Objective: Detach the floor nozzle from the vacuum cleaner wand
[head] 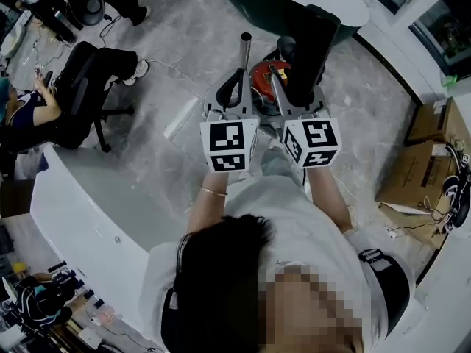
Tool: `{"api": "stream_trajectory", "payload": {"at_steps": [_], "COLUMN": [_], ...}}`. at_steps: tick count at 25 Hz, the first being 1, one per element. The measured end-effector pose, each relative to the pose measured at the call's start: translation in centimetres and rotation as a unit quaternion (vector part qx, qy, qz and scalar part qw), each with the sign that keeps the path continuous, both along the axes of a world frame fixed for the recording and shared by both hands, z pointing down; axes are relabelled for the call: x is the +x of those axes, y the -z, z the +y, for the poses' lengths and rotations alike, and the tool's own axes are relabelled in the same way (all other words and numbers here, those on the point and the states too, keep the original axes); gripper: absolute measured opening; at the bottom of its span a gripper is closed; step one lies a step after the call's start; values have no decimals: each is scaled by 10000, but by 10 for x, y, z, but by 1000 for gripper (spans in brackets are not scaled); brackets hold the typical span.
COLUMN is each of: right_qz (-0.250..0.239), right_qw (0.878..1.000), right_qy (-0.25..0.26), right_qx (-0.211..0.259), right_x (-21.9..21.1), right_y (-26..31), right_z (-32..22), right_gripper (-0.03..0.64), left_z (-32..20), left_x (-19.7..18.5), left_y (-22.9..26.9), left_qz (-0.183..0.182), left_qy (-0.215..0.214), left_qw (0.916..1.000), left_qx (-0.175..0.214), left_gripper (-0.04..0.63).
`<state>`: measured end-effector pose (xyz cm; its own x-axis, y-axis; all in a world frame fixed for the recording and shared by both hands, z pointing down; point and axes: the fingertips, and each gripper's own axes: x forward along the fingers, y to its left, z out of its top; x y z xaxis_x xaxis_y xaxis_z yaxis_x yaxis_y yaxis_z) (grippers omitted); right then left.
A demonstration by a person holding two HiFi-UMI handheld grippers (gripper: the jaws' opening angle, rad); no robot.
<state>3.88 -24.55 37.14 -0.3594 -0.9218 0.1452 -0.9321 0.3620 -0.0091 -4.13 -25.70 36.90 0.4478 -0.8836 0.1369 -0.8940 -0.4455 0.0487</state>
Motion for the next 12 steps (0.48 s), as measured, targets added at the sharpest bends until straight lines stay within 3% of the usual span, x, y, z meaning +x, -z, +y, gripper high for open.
{"api": "stream_trajectory", "payload": {"at_steps": [2,7,12], "right_qz": [7,53,76], "right_qw": [10000,9998,9997], "right_qy": [-37,-88,-7], "right_qx": [-46,-140,-240], "right_x": [0,-2,-8], "right_y": [-5,-14,-24], "right_z": [6,18,27], "right_gripper": [107,107,109], "left_z": [6,16,28], "left_x": [3,4,10], "left_y": [-5,-13,-20], "left_qz": [-139,-10,-164], "left_qy": [-43,-51,-175], "left_qw": [9999,9999,9996], "left_qx": [2,-134,-135], "left_gripper": [11,11,11]}}
